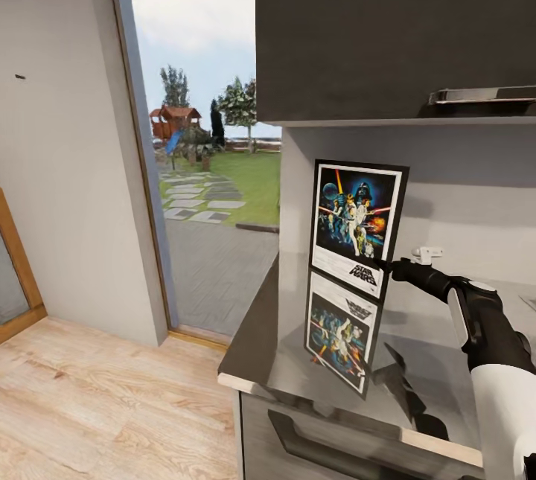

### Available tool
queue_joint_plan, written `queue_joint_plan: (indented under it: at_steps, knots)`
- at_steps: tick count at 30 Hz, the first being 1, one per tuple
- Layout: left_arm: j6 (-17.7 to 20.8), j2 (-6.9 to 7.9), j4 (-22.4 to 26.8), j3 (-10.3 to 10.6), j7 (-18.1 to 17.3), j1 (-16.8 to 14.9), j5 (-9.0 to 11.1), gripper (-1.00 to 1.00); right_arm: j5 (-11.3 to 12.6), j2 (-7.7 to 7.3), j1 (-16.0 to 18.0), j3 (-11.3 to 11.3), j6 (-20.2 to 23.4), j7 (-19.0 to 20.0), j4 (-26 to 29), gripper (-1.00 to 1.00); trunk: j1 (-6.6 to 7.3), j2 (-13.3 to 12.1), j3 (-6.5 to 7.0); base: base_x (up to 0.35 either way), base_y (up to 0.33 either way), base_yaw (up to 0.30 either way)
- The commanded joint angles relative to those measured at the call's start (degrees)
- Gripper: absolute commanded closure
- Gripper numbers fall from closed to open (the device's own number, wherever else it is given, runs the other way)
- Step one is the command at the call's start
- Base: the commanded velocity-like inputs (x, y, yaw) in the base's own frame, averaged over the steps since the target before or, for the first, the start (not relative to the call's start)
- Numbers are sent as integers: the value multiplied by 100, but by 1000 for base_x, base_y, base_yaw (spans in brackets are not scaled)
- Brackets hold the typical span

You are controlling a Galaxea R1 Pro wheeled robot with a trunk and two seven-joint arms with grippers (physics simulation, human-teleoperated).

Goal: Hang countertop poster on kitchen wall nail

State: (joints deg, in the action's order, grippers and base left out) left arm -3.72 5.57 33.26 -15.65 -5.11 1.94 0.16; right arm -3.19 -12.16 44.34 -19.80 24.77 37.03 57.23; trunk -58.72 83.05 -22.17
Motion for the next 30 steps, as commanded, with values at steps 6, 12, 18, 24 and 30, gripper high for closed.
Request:
queue_joint_plan:
  at_steps: [6, 12, 18, 24, 30]
  knots:
    - [-7, 3, 5, -26, -43, 0, 1, -100, -33, 3, 5, -16, 28, 41, 7, -100, -1, 3, -5, 11, 0, 0]
    - [-6, 12, 5, -26, -43, 0, 1, -100, -30, 3, 5, -16, 28, 43, 8, -100, -1, 3, -5, 2, 0, 0]
    - [-6, 14, 5, -26, -43, 0, 1, -100, -32, 3, 5, -19, 28, 241, 3, -100, -1, 3, -5, 0, 0, 0]
    - [-6, 14, 5, -26, -43, 0, 1, -100, -34, 1, 5, -23, 28, 455, 0, -100, -1, 3, -5, 0, 0, 0]
    - [-6, 14, 5, -26, -43, 0, 1, -100, -39, -1, 5, -24, 28, 492, 11, -100, -1, 3, -5, 0, 0, 0]
